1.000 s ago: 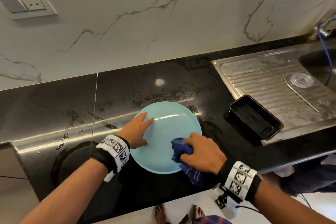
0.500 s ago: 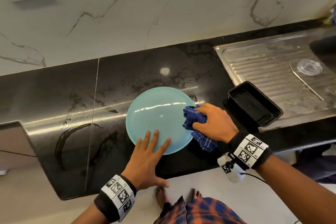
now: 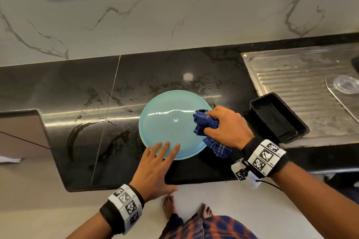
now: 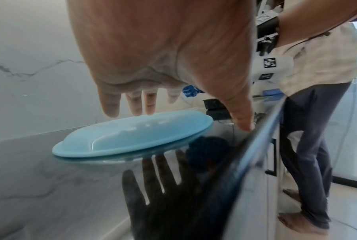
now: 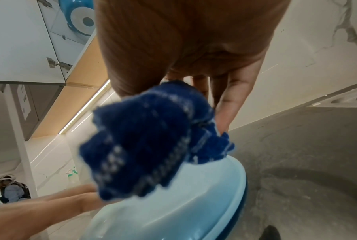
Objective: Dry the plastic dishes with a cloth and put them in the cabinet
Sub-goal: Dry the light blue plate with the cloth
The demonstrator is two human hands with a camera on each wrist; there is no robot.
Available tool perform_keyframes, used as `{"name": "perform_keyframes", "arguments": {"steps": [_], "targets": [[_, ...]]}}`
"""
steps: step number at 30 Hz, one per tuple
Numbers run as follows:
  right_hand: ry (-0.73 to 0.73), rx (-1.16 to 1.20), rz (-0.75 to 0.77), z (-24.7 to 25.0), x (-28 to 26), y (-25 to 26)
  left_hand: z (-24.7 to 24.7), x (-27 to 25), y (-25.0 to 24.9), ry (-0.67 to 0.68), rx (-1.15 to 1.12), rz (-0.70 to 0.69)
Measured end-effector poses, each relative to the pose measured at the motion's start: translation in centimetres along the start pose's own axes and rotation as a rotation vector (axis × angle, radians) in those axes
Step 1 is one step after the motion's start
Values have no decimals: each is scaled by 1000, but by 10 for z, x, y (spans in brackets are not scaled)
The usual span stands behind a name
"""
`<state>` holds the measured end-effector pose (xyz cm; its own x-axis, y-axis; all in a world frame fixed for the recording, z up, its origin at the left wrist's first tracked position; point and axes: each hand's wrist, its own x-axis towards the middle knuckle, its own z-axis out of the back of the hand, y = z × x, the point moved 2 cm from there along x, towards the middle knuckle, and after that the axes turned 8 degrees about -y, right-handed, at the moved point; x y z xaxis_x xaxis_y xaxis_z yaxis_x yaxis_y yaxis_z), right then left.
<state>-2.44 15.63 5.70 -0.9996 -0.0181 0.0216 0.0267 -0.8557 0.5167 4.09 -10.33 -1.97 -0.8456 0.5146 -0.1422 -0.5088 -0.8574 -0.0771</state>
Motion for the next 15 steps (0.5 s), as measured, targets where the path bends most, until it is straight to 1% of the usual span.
{"name": "perform_keyframes", "arguments": {"steps": [2, 3, 6, 8, 11, 15], "targets": [[-14, -35, 11, 4, 3, -3, 10, 17, 4, -27, -14, 10], [-23, -48, 12, 7, 5, -4, 14, 27, 5, -15, -37, 23], [-43, -69, 2, 12, 10, -8, 15, 52, 2, 46, -78, 46], [-50, -72, -7, 14, 11, -10, 10, 58, -2, 99, -75, 64], [-48, -69, -6, 14, 11, -10, 5, 47, -6, 74, -80, 70], [-33, -62, 13, 7, 7, -7, -5, 9, -11, 26, -83, 40]]}}
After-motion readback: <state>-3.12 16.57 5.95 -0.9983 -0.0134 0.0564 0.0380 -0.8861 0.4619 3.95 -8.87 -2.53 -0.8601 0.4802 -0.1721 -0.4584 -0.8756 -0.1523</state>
